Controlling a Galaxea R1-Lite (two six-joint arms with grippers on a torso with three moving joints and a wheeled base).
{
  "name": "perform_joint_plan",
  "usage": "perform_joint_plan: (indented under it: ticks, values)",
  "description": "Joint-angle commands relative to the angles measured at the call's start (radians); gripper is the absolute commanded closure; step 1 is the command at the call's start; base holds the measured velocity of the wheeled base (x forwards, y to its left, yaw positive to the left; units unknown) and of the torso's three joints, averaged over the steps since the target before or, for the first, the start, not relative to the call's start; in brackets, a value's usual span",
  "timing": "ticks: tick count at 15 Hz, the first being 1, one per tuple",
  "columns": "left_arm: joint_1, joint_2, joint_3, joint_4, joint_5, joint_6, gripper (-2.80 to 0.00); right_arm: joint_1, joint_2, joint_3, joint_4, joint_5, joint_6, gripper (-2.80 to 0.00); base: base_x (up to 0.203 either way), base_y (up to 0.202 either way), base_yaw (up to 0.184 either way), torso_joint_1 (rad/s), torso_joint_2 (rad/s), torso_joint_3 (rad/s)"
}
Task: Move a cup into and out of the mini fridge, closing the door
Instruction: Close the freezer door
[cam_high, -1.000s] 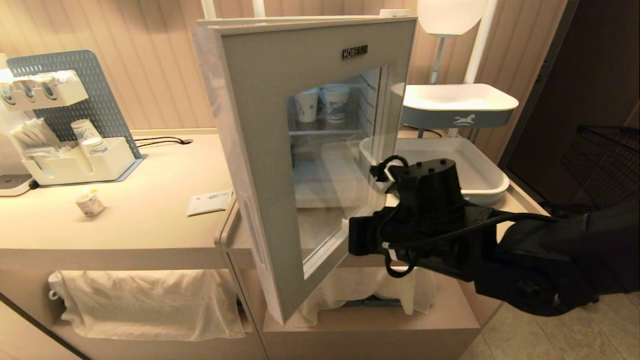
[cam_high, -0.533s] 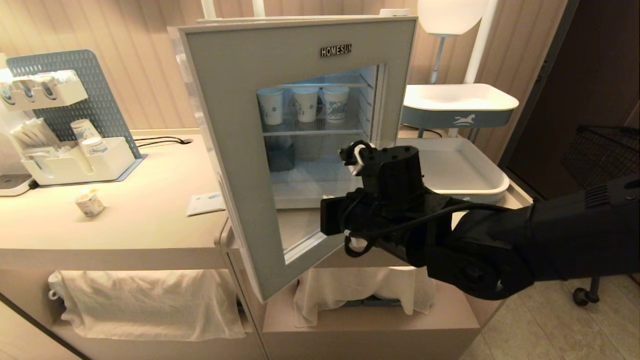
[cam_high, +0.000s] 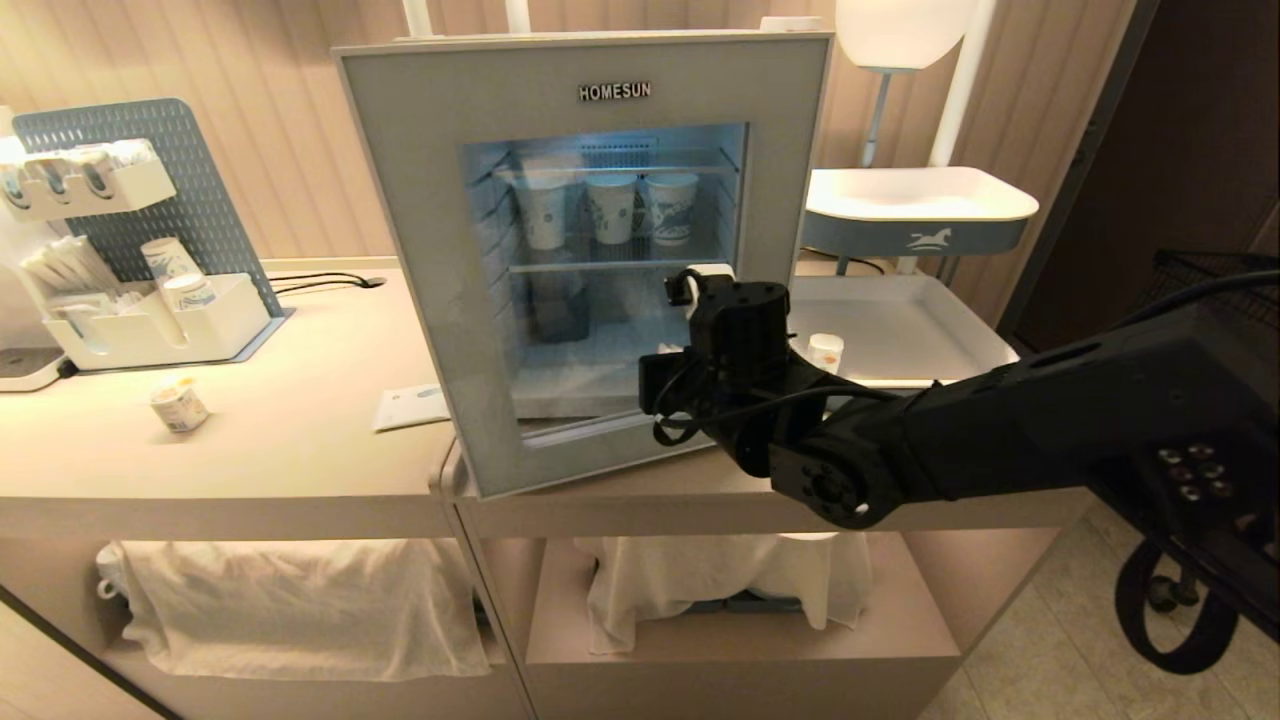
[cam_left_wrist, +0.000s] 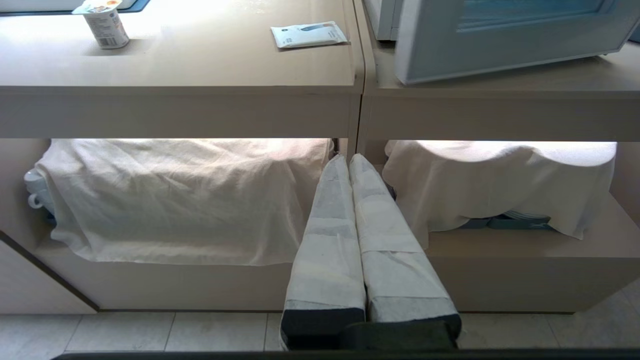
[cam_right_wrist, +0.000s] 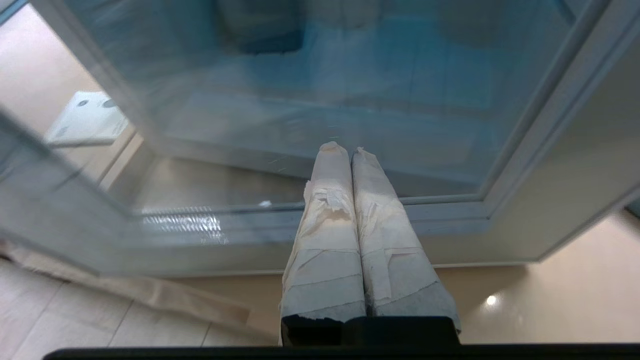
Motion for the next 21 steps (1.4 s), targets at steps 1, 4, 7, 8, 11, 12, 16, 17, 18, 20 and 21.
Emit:
perform_joint_plan:
  ticks: [1,4,7,8,11,12,16,17,18,20,21]
  values:
    - [0.0,0.0,0.002,0.0,0.0,0.0,0.0,-0.002,0.107,-0.083,-0.021,-0.044,-0.018,0.0,0.0,0.0,0.0,0.0,0.0,0.0]
    - [0.0,0.0,0.002,0.0,0.0,0.0,0.0,-0.002,0.167,-0.169,-0.028,-0.093,-0.048,0.0,0.0,0.0,0.0,0.0,0.0,0.0]
    - [0.0,0.0,0.002,0.0,0.0,-0.001,0.0,-0.002,0.191,-0.221,-0.022,-0.095,-0.066,0.0,0.0,0.0,0.0,0.0,0.0,0.0]
    - [0.0,0.0,0.002,0.0,0.0,-0.002,0.0,-0.002,0.195,-0.234,-0.025,-0.095,-0.071,0.0,0.0,0.0,0.0,0.0,0.0,0.0]
    - [0.0,0.0,0.002,0.0,0.0,-0.002,0.0,-0.002,0.201,-0.275,-0.019,-0.095,-0.096,0.0,0.0,0.0,0.0,0.0,0.0,0.0]
    - [0.0,0.0,0.002,0.0,0.0,-0.002,0.0,-0.002,0.203,-0.284,-0.017,-0.095,-0.102,0.0,0.0,0.0,0.0,0.0,0.0,0.0]
    - [0.0,0.0,0.002,0.0,0.0,-0.002,0.0,-0.009,0.197,-0.28,-0.019,-0.098,-0.102,0.0,0.0,0.0,0.0,0.0,0.0,0.0]
    - [0.0,0.0,0.002,0.0,0.0,-0.002,0.0,-0.011,0.197,-0.278,-0.021,-0.098,-0.102,0.0,0.0,0.0,0.0,0.0,0.0,0.0]
    - [0.0,0.0,0.002,0.0,0.0,-0.002,0.0,-0.016,0.198,-0.284,-0.019,-0.098,-0.104,0.0,0.0,0.0,0.0,0.0,0.0,0.0]
    - [0.0,0.0,0.002,0.0,0.0,-0.002,0.0,-0.023,0.2,-0.29,-0.016,-0.098,-0.105,0.0,0.0,0.0,0.0,0.0,0.0,0.0]
    - [0.0,0.0,0.002,0.0,0.0,-0.002,0.0,-0.026,0.198,-0.29,-0.016,-0.098,-0.105,0.0,0.0,0.0,0.0,0.0,0.0,0.0]
